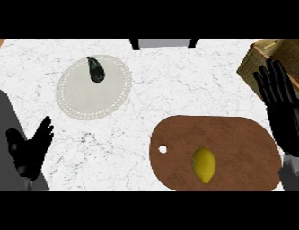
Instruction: Pick the lemon from the cutting board and place it in the basket
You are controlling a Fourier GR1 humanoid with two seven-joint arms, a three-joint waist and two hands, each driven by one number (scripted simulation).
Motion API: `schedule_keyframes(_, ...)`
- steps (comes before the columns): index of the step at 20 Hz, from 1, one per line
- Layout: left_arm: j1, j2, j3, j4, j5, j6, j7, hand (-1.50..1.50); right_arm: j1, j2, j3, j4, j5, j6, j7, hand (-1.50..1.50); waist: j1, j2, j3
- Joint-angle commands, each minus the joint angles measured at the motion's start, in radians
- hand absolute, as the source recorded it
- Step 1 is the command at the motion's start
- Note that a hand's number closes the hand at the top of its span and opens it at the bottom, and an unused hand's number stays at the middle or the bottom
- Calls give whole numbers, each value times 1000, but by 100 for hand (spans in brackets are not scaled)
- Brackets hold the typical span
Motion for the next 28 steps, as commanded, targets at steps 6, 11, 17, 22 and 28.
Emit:
schedule_keyframes(6, -182, 114, 77, -92, -151, -137, 13, 0, 202, 82, -106, 173, -265, 312, -320, 150, 39, -4, 18)
schedule_keyframes(11, -192, 19, 76, -96, -202, -161, 66, 0, 264, 247, 87, -38, 109, 178, -706, -150, 37, -13, 9)
schedule_keyframes(17, -204, -33, 94, -79, -272, -171, 58, 0, 432, 203, 68, -126, 360, -144, -514, -150, 15, -13, 3)
schedule_keyframes(22, -190, -16, 128, -61, -269, -183, 40, 0, 558, -51, -48, -240, 548, -152, -306, -150, 6, -11, -2)
schedule_keyframes(28, -196, -50, 90, -94, -297, -151, 84, 0, 728, -318, -45, -414, 607, 110, -90, -150, 25, -10, 1)
